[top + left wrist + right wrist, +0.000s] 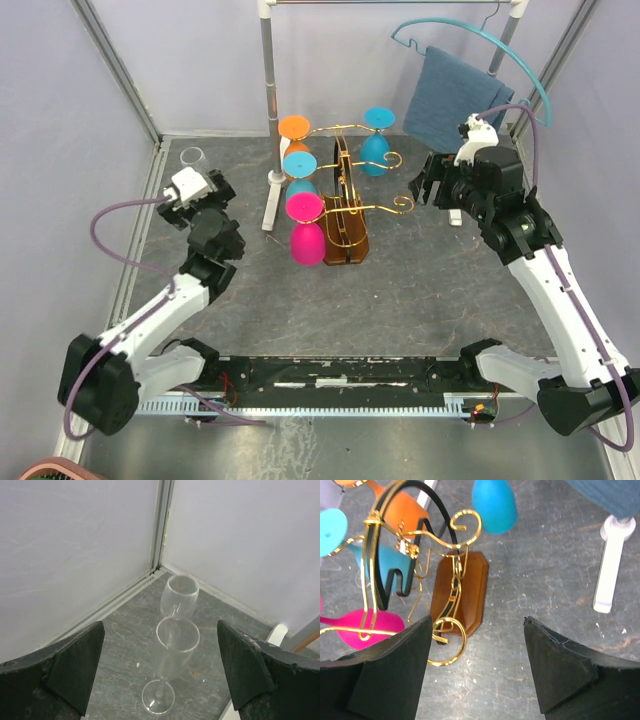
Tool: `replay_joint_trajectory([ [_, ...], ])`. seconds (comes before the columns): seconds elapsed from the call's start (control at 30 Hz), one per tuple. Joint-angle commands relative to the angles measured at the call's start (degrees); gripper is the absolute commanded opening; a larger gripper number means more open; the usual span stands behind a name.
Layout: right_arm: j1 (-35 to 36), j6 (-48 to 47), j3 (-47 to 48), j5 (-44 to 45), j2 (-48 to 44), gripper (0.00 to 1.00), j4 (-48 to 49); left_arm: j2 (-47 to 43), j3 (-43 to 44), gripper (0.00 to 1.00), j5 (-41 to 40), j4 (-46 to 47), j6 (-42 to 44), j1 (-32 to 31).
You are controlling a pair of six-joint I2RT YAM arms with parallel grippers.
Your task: Take the wine glass off the wine glass rack
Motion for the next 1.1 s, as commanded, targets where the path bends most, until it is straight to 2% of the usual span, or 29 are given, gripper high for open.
replay_joint_trajectory([
  [0.0,-0.2,0.7,5.5,-1.4,2.8,0.81,2.1,-8.1,7.8,0.99,0.8,-23.3,-11.7,-0.1],
  [0.07,-0.2,1.4,8.6,-1.9,6.1,0.81,2.0,-10.5,11.0,1.0,4.0,-32.5,-16.8,-0.2],
  [0.13,-0.4,2.7,12.9,-4.2,10.8,0.8,1.7,-11.7,14.9,0.88,9.3,-41.9,-21.7,-0.2],
  [0.23,-1.7,6.3,19.1,-8.6,18.1,0.64,2.8,-11.5,20.6,0.81,20.2,-52.5,-26.5,-0.2],
  [0.33,-3.7,9.9,24.7,-12.0,24.5,0.56,4.1,-12.1,24.2,0.85,28.9,-58.7,-29.1,-0.1],
  [0.47,-6.0,12.4,34.2,-13.9,33.1,0.54,2.1,-14.9,24.3,0.89,37.5,-60.6,-32.1,-0.2],
  [0.6,-7.3,13.1,40.8,-15.2,39.5,0.53,0.0,-17.1,24.0,0.9,41.0,-61.5,-34.0,-0.2],
  [1.07,-8.2,14.3,44.1,-14.7,47.8,0.51,3.6,-19.9,24.7,0.92,43.4,-64.3,-36.1,-0.2],
])
